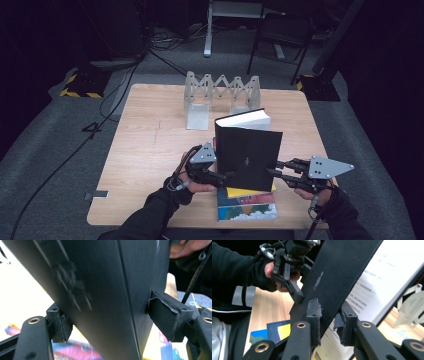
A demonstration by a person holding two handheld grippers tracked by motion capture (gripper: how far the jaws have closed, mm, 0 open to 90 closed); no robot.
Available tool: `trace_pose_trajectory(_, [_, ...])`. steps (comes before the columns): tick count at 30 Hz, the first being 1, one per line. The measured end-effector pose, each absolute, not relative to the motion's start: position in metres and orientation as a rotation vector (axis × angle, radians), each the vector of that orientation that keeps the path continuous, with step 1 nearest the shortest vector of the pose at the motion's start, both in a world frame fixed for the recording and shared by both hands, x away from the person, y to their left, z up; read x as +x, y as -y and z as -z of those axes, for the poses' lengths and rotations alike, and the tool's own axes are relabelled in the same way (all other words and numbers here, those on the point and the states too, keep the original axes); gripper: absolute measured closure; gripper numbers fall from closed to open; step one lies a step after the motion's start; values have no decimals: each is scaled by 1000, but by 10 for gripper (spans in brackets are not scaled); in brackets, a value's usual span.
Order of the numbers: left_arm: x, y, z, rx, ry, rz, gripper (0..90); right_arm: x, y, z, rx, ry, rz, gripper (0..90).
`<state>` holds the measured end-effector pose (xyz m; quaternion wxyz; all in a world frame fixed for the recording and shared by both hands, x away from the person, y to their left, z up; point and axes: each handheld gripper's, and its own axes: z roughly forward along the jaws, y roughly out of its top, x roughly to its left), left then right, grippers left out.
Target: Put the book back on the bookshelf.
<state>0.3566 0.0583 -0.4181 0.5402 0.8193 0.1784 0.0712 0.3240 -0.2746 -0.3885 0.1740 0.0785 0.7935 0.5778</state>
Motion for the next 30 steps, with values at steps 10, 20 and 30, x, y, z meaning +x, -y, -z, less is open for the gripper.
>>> trace_pose_trajectory(10, [357,-47,403,1907,-321,-190,392,325,283,399,344,-2238,-1514,693])
trace_pose_trajectory(20, [354,-47,402,1892,-292,-175,493,335,292,401,509,-2165,-1478,425])
trace_pose_trajectory(30, [352,-43,400,1899,-286,-237,512,343,270,399,455,-2188,-1476,450])
